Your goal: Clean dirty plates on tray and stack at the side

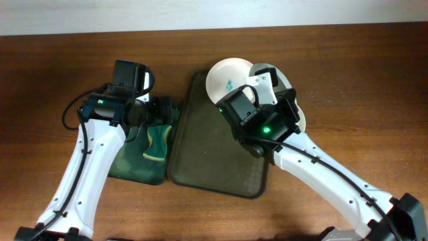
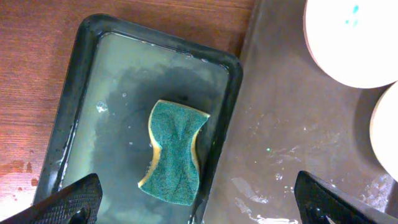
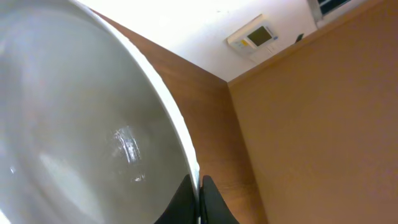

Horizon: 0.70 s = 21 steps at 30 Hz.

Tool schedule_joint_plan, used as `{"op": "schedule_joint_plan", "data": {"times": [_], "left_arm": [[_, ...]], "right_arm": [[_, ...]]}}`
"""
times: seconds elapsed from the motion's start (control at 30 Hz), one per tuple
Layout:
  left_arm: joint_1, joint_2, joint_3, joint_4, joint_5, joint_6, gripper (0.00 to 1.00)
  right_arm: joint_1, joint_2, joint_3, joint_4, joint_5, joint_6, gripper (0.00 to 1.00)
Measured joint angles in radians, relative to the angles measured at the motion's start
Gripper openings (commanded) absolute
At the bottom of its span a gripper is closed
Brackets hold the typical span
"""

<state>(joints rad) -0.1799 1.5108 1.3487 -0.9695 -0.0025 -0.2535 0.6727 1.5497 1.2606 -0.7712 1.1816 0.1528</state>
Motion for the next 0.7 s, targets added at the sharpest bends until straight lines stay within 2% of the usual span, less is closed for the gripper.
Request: {"op": "schedule_joint_plan", "data": {"times": [0.2, 0.3, 0.47, 0.53, 0.6, 0.63, 0.7], "left_arm": [[0.0, 0.0, 0.0, -0.005, 0.0, 0.0, 0.97], [0.0, 0.0, 0.0, -0.007, 0.0, 0.0, 0.97], [0.0, 0.0, 0.0, -0.01, 0.0, 0.0, 0.99], [0.0, 0.0, 0.0, -0.01, 0.0, 0.0, 0.99], [0.0, 0.0, 0.0, -0.014, 0.0, 0.0, 0.99], [0.0, 0.0, 0.0, -0.015, 0.0, 0.0, 0.99], [0.0, 0.0, 0.0, -0.02, 0.002, 0.0, 1.0]], "right_arm": [[-0.016, -0.001, 0.0, 0.035, -0.123, -0.006, 0.04], [-0.03, -0.002, 0.004, -0.044, -0.17, 0.023, 0.04], [-0.203, -0.003, 0.005, -0.057, -0.612, 0.136, 0.04], [-0.35, -0.003, 0.008, -0.059, -0.875, 0.154, 0.04], [-0.595, -0.003, 0.013, -0.057, -1.176, 0.165, 0.04], [-0.782, -0.003, 0.015, -0.057, -1.342, 0.166, 0.04], [-1.009, -0.002, 0.017, -0.056, -1.449, 0.169, 0.04]]}}
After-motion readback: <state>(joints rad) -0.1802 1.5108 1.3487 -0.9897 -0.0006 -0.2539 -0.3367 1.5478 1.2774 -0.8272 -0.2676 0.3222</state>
